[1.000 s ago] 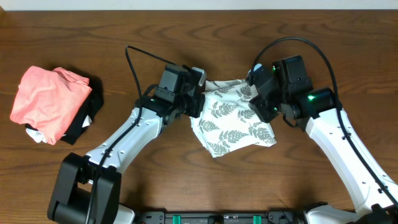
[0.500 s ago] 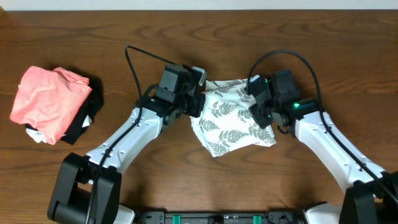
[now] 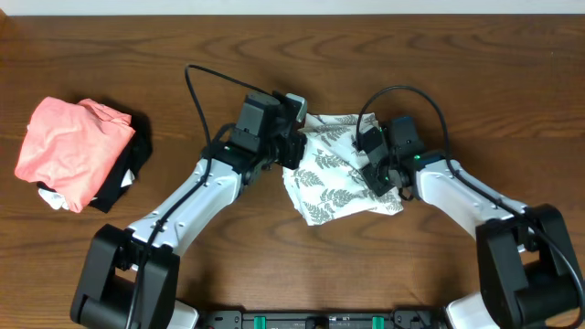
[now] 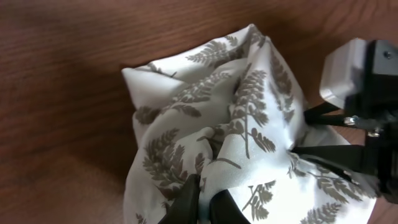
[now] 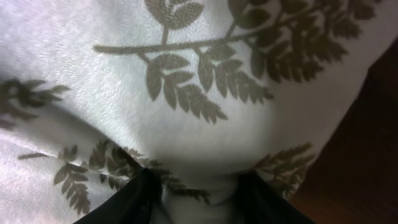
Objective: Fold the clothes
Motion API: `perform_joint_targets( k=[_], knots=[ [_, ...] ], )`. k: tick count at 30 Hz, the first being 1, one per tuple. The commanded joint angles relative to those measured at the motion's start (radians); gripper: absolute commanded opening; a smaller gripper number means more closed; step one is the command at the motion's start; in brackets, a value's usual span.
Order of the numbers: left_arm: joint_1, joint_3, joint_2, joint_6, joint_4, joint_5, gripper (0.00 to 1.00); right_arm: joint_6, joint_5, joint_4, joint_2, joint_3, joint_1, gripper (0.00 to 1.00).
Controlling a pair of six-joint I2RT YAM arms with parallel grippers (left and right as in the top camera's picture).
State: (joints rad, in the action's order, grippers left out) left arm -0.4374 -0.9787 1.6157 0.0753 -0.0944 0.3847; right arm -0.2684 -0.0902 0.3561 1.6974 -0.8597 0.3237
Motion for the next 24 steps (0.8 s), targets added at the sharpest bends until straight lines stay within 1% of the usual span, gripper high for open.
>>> perform_joint_targets(
  k=[1,5,10,12,14,19,24],
  knots=[
    [-0.006,-0.016,0.011,0.005,0.047,-0.019,0.06,0.010,0.007,0.019,0.118,0.043,-0.005,0.45],
    [-0.030,-0.016,0.032,0.005,0.121,-0.086,0.06,0.010,0.007,0.029,0.149,0.043,-0.003,0.45],
    [-0.062,-0.016,0.105,-0.020,0.219,-0.096,0.06,0.010,0.007,0.027,0.148,0.043,-0.003,0.45],
    [-0.073,-0.016,0.154,-0.022,0.244,-0.169,0.06,0.010,0.007,0.029,0.148,0.043,-0.003,0.45],
    [-0.075,-0.016,0.198,-0.022,0.237,-0.224,0.06,0.010,0.007,0.029,0.148,0.043,-0.003,0.45],
    [-0.055,-0.016,0.254,-0.022,0.172,-0.241,0.06,0.011,0.008,0.029,0.148,0.043,-0.003,0.46],
    [-0.023,-0.016,0.253,-0.022,0.154,-0.240,0.06,0.117,0.065,0.013,0.146,0.042,-0.012,0.46]
  ],
)
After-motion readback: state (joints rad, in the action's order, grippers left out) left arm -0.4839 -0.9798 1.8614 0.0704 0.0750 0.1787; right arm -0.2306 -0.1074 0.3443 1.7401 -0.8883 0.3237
